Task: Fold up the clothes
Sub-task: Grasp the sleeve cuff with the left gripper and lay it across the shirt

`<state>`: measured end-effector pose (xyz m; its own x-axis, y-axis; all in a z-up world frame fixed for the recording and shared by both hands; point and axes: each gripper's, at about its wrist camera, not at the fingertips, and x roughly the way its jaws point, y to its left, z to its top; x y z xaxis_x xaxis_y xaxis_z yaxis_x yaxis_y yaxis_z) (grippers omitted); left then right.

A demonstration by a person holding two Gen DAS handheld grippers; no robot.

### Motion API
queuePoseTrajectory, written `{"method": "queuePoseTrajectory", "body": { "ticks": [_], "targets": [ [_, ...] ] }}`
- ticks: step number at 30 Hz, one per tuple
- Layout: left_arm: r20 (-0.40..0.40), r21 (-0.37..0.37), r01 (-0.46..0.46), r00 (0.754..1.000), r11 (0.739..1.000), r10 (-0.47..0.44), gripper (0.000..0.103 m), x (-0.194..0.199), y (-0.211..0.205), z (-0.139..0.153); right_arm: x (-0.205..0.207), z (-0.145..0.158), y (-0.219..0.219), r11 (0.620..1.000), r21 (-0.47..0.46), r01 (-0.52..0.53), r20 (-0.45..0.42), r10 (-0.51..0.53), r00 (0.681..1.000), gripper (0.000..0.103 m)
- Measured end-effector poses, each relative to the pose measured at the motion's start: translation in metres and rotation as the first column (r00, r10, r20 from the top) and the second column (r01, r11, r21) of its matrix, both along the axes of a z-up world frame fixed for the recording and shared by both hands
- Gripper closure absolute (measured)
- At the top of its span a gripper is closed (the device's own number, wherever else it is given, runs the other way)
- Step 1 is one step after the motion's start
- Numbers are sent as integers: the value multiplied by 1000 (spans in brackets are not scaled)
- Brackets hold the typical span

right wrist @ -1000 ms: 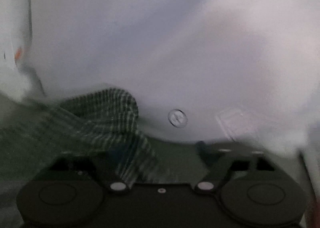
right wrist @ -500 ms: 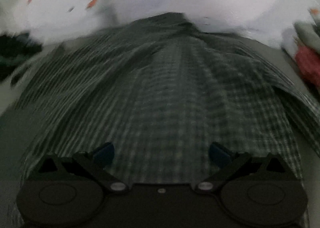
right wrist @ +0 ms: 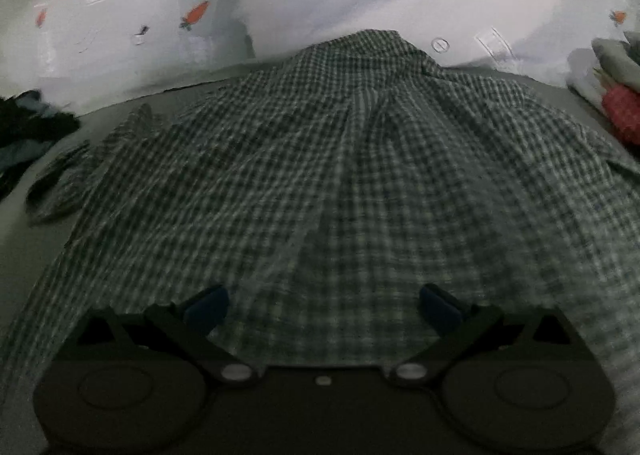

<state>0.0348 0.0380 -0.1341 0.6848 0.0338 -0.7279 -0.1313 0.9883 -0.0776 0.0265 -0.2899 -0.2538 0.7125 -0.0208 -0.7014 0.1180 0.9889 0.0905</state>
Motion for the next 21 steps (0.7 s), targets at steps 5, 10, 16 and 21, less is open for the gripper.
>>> {"method": "queuePoseTrajectory", "body": {
  "ticks": [5,10,16,21],
  "targets": [
    [0,-23,75,997,997,-75,56,36,38,-7,16,-7,25,984,-35,175,28,-174,984,0],
    [-35,-26,147,988,989,-148,53,96,43,-21,22,-13,38,969,-102,226,69,-220,973,0],
    [-75,53,234,970,971,-230,41,166,19,-55,19,-14,37,971,-100,217,86,-209,974,0],
    [-84,174,230,972,957,-219,33,200,11,-76,20,-15,39,971,-105,217,85,-209,974,0]
  ]
}}
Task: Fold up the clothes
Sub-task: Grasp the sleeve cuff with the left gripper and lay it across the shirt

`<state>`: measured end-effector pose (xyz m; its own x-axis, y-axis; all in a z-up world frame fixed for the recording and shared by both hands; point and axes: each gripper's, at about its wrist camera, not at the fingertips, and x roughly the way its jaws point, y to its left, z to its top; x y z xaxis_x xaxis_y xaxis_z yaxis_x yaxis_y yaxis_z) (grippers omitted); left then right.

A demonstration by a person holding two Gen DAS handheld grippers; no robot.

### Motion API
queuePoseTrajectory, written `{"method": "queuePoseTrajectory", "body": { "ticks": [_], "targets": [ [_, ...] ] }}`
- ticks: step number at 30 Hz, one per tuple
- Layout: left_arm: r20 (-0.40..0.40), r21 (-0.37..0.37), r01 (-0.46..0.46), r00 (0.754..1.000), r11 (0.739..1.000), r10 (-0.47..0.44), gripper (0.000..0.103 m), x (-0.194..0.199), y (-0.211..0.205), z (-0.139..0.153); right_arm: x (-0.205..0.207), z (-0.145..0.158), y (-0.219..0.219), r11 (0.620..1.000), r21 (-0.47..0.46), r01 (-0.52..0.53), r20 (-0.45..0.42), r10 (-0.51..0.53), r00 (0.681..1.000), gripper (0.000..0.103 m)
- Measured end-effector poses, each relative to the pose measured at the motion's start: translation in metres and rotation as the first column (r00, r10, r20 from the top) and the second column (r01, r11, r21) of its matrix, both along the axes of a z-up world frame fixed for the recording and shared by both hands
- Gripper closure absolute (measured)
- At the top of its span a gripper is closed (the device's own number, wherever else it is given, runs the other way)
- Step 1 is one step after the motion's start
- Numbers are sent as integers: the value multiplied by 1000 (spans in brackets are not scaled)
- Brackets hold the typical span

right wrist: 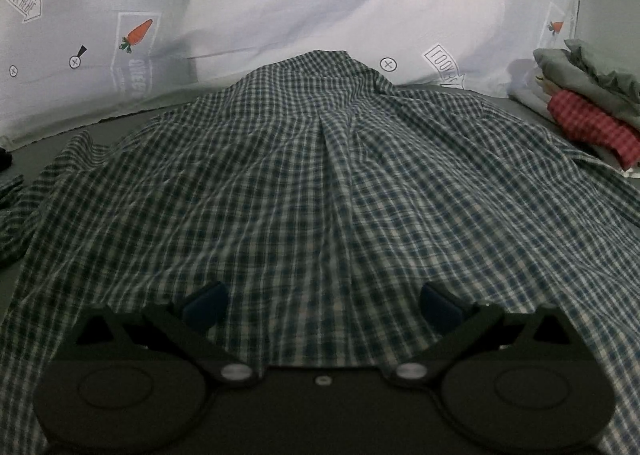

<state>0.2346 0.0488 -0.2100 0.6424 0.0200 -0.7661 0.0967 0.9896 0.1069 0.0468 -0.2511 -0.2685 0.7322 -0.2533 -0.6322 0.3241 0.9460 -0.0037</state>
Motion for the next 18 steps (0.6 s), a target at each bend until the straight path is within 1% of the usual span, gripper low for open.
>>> {"method": "queuePoseTrajectory", "body": {
  "ticks": [3,6,7,8,9,10,11,12,13,15,16,17,18],
  "targets": [
    [28,108,-18,999,994,15,32,10,4,-13,1,-1,0,1000,-3,1,-1,-1,1000,0],
    [79,172,-42,996,984,29,31,12,17,-21,2,-1,0,1000,-3,2,-1,-2,1000,0],
    [97,175,-63,994,983,46,33,11,24,-20,2,-1,0,1000,-3,2,-1,-2,1000,0],
    [114,172,-84,991,981,65,42,9,31,-19,2,-1,0,1000,-3,2,-1,-2,1000,0],
    [124,148,-111,988,983,93,57,6,40,-17,3,-1,0,1000,-3,2,-1,-2,1000,0],
    [124,112,-152,983,982,138,65,3,49,-15,3,-1,-1,1000,-4,2,-1,-2,1000,0],
    [121,72,-195,975,978,186,77,-1,60,-13,3,-1,-1,1000,-4,2,-1,-2,1000,0],
    [110,23,-248,964,969,244,79,-6,71,-10,3,-1,-1,1000,-4,2,-1,-2,1000,0],
    [95,-24,-295,950,955,296,79,-13,82,-9,3,-1,-1,1000,-4,2,-1,-2,1000,0],
    [38,-143,-390,916,910,398,74,-28,104,-7,4,-1,-1,1000,-4,2,-1,-2,1000,0],
    [2,-203,-431,898,879,441,72,-36,114,-8,4,-2,-2,1000,-4,2,-1,-2,1000,0],
    [-32,-255,-471,877,844,480,66,-44,122,-9,4,-2,-2,1000,-4,1,-1,-1,1000,0],
    [-56,-291,-508,855,810,516,60,-51,129,-10,4,-2,-3,1000,-4,0,0,0,1000,0]
  ]
}}
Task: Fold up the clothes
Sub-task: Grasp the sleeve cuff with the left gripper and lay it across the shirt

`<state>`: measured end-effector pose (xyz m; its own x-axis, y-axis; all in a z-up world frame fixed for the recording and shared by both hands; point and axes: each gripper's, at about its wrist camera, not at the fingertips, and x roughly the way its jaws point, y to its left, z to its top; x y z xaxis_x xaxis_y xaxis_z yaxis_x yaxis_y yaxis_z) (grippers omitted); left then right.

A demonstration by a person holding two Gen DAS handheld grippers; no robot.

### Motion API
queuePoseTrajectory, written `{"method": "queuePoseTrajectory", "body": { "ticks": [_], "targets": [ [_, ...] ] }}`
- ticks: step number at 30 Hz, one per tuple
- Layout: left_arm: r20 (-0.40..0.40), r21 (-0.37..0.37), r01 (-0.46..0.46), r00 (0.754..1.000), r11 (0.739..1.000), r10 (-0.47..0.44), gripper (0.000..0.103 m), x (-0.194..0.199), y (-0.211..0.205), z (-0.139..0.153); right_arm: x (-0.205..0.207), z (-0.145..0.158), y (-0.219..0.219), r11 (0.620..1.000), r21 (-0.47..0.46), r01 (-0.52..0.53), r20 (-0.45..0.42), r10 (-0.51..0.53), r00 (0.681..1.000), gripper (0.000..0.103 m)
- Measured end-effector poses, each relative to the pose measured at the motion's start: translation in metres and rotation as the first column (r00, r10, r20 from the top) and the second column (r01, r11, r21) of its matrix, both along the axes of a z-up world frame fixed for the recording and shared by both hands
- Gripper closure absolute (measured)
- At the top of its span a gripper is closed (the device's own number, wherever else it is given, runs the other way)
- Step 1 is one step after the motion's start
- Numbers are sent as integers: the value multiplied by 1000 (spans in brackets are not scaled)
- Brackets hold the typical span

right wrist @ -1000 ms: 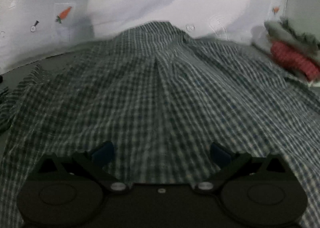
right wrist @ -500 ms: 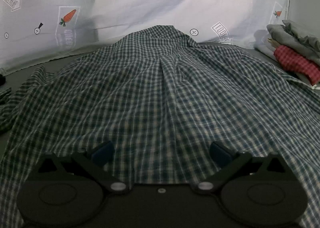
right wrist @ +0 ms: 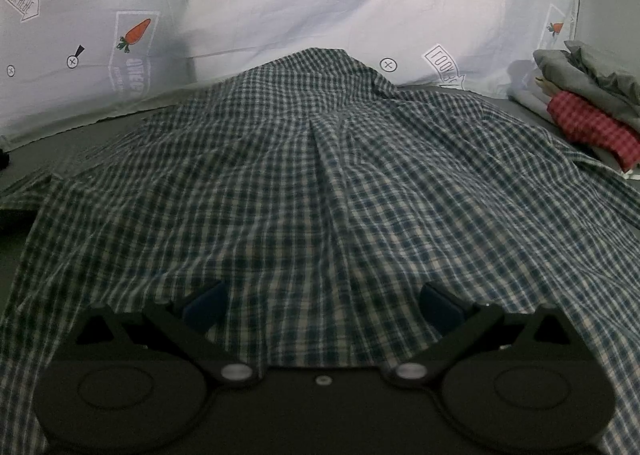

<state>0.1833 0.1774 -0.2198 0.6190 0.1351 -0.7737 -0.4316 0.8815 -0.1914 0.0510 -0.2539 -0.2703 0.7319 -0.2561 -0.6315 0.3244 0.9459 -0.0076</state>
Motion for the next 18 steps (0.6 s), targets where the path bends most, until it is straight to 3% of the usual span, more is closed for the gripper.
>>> {"method": "queuePoseTrajectory", "body": {
  "ticks": [3,5,8,11,12,16,18],
  "targets": [
    [6,-120,-116,993,986,118,52,-18,17,-2,1,0,0,1000,0,0,0,0,1000,0],
    [4,-127,-144,989,981,146,42,-20,21,2,1,-1,-1,1000,0,-1,0,1,1000,0],
    [20,41,-7,1000,999,7,34,-14,1,12,1,-1,-1,1000,0,-1,0,1,1000,0],
    [26,192,156,986,969,-164,22,-11,-20,19,1,-1,-1,1000,0,-3,0,3,1000,0],
    [32,213,198,977,957,-210,21,-12,-26,21,1,-1,-1,1000,0,-3,0,3,1000,0],
    [69,156,317,941,935,-331,17,-13,-32,27,1,-1,-1,1000,0,-4,0,4,1000,0],
    [74,174,372,919,912,-388,12,-10,-42,28,1,-1,-1,1000,0,-4,0,4,1000,0]
  ]
}}
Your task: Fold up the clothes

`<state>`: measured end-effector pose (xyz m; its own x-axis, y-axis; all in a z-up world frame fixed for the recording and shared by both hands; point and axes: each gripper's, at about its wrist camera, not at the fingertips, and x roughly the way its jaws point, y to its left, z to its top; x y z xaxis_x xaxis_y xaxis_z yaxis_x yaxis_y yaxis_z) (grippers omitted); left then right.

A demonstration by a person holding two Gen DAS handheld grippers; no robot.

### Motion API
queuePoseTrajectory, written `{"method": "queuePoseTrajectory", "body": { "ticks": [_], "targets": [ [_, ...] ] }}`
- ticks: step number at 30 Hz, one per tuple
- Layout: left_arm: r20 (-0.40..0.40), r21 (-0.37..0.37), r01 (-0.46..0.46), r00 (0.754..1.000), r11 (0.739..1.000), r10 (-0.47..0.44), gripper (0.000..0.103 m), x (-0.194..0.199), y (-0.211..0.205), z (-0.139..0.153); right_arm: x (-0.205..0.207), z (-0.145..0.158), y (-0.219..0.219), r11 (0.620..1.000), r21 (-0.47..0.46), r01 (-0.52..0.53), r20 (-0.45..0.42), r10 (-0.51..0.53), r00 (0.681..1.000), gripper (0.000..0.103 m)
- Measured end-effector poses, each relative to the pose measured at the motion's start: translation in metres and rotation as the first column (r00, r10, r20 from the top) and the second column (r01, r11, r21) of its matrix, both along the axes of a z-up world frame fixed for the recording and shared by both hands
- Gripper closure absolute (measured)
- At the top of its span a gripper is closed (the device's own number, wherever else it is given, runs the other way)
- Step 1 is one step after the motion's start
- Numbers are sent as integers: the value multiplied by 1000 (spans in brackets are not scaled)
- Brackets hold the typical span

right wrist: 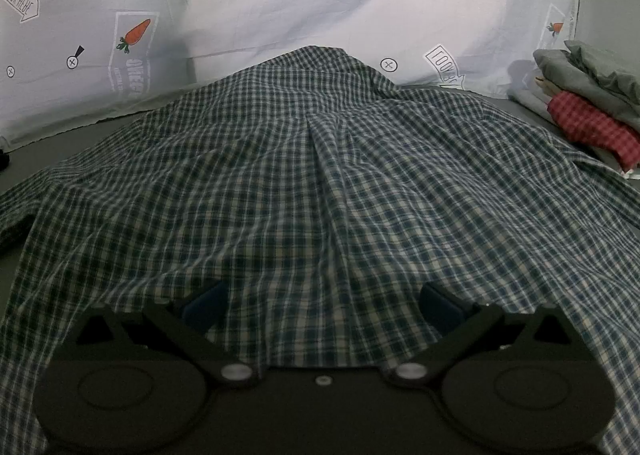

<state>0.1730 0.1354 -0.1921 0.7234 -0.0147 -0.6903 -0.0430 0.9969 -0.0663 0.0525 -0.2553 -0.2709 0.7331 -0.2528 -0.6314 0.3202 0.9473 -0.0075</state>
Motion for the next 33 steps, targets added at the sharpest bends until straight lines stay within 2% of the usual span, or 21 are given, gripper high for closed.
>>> {"method": "queuePoseTrajectory", "body": {
  "ticks": [2,5,11,13,14,16,18,20,23,24,25,27,28,30,33],
  "targets": [
    [5,32,58,998,998,-58,11,5,-11,-1,0,0,0,1000,0,0,0,0,1000,0],
    [-32,96,107,994,990,-105,11,20,-29,-13,0,0,0,1000,0,-1,0,1,1000,0],
    [-124,169,102,989,980,-82,11,46,-45,-38,0,0,0,1000,0,-1,0,1,1000,0],
    [-121,184,92,990,979,-70,11,47,-43,-42,0,0,0,1000,0,-1,0,1,1000,0],
    [-118,189,84,991,978,-62,13,47,-41,-43,0,0,0,1000,0,-1,0,1,1000,0],
    [-101,179,42,995,983,-24,25,47,-34,-43,0,0,0,1000,0,-1,0,1,1000,0],
    [-72,150,-26,997,988,37,52,45,-22,-41,0,0,1,1000,0,-1,0,1,1000,0],
    [-45,120,-96,994,988,102,70,42,-8,-37,0,0,1,1000,0,-1,0,1,1000,0],
    [-5,58,-202,979,978,203,70,34,16,-27,0,0,0,1000,0,-2,0,2,1000,0],
    [-3,5,-251,968,968,251,71,29,28,-24,0,0,0,1000,0,-2,0,2,1000,0],
    [-10,-76,-310,951,948,310,71,24,43,-21,0,0,0,1000,0,-2,0,2,1000,0],
    [-53,-248,-417,907,874,417,72,10,72,-20,0,0,0,1000,0,-3,0,3,1000,0],
    [-79,-297,-460,885,837,458,72,4,83,-21,0,0,0,1000,0,-4,0,4,1000,0],
    [-102,-303,-520,851,799,516,73,-6,98,-24,0,0,0,1000,0,-4,0,4,1000,0],
    [-104,-218,-572,819,790,564,70,-18,111,-26,0,0,0,1000,0,-6,0,6,1000,0]
  ]
}}
